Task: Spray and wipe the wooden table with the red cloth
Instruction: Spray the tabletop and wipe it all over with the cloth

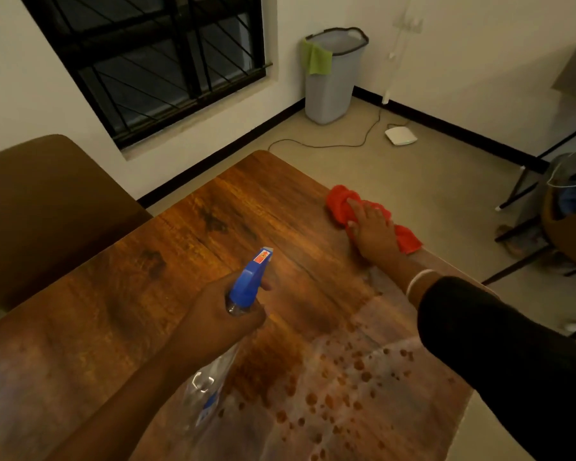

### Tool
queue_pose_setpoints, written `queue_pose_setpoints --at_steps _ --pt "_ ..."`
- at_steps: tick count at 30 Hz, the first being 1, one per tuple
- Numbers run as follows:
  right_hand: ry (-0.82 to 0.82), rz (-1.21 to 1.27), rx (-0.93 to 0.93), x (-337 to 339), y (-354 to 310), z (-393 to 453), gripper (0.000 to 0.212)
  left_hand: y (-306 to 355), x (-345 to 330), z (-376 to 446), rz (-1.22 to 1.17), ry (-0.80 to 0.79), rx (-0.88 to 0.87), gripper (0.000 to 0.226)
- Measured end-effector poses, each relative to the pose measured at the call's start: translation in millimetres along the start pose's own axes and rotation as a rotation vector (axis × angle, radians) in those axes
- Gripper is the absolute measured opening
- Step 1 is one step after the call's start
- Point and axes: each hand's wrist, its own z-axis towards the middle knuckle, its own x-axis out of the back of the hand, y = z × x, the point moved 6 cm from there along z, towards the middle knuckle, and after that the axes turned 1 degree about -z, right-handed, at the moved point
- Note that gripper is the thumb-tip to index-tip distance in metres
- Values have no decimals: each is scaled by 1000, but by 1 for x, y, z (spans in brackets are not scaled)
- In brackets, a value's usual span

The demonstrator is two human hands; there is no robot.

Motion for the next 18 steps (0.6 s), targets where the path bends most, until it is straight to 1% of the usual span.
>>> queue_pose_setpoints --at_steps 2,4,5,7,9,11,12,16,18 --pt "11 56 -94 6 9 27 58 -1 -9 11 -17 -16 13 24" --pt "39 81 -137 4 10 34 58 3 -17 20 -1 -28 -6 30" --pt "59 65 -120 2 10 28 58 5 -21 24 -9 -42 -10 32" --pt "69 26 -15 -3 5 7 57 10 -30 28 -9 -64 -15 31" --pt "27 10 108 -8 10 -22 55 15 -38 30 -7 -75 -15 30" --pt "-7 -6 142 -6 34 -48 53 19 -47 30 24 -105 -25 27" --pt "-4 -9 116 0 50 -57 53 20 -50 30 51 -127 -29 26" --pt "60 35 -91 37 118 -101 52 23 -75 17 62 -201 -17 28" --pt "67 -19 -128 44 130 -128 53 23 -97 8 91 -255 -10 30"
